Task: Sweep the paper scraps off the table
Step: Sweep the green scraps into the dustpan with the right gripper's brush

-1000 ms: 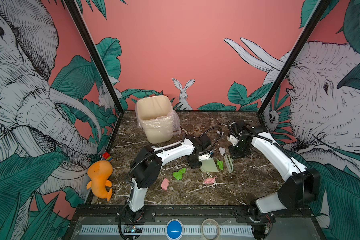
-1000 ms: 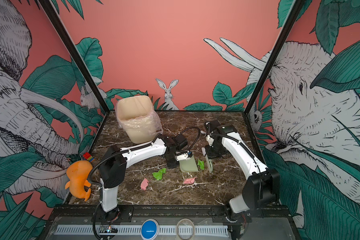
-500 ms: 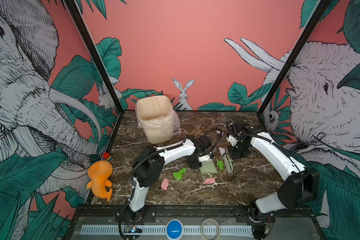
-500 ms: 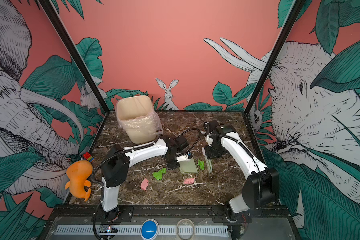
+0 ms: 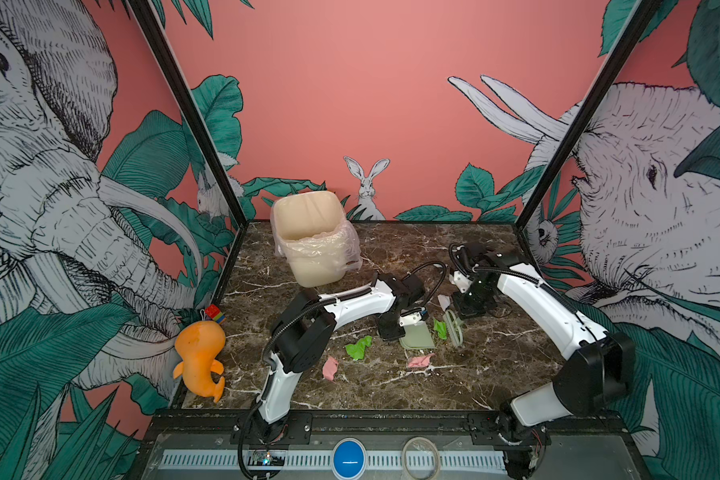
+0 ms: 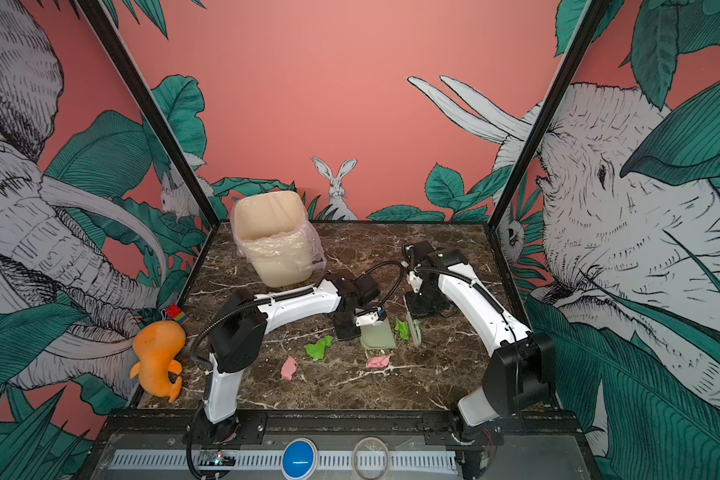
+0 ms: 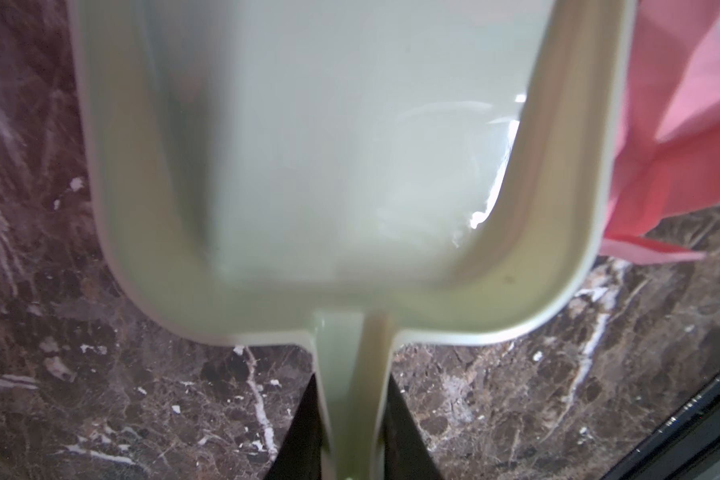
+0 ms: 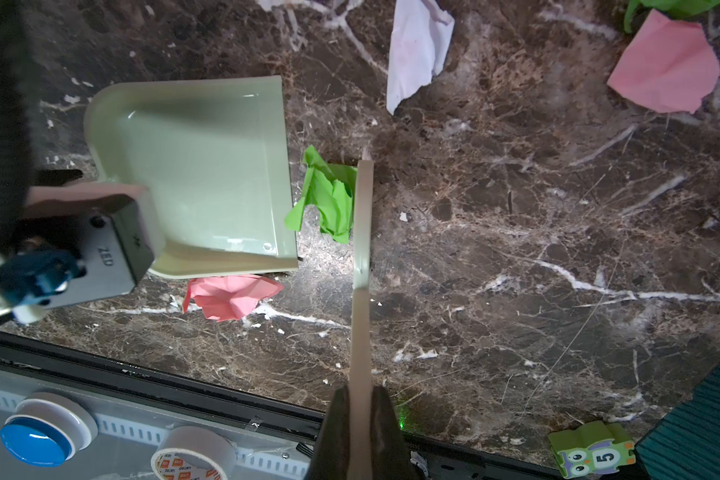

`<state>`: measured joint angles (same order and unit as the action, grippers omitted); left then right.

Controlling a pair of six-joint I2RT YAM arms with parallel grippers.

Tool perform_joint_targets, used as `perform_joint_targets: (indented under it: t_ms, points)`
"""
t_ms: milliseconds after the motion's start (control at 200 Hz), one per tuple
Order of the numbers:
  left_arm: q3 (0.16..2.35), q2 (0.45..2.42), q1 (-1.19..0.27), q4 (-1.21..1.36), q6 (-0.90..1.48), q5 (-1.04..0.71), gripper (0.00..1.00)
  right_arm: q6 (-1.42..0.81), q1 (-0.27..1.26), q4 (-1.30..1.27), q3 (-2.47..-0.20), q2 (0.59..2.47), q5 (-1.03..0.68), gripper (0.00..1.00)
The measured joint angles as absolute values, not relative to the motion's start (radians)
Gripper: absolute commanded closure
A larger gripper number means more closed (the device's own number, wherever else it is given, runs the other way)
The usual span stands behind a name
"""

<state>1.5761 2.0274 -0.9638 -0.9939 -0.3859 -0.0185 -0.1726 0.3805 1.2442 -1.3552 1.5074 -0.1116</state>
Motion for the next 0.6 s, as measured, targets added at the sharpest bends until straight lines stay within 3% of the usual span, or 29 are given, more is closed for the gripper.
perform_joint_targets:
  t_ms: [395, 600]
  points:
    - [1.576, 2.027, -0.965, -0.986, -0.386, -0.016, 0.98, -0.204, 0.476, 1.23, -1.413, 1.525, -0.203, 1.0]
    - [1.576, 2.027, -0.965, -0.978, -0.386, -0.013, 0.98, -0.195, 0.448, 1.255, -1.411, 1.516, -0.141, 1.0]
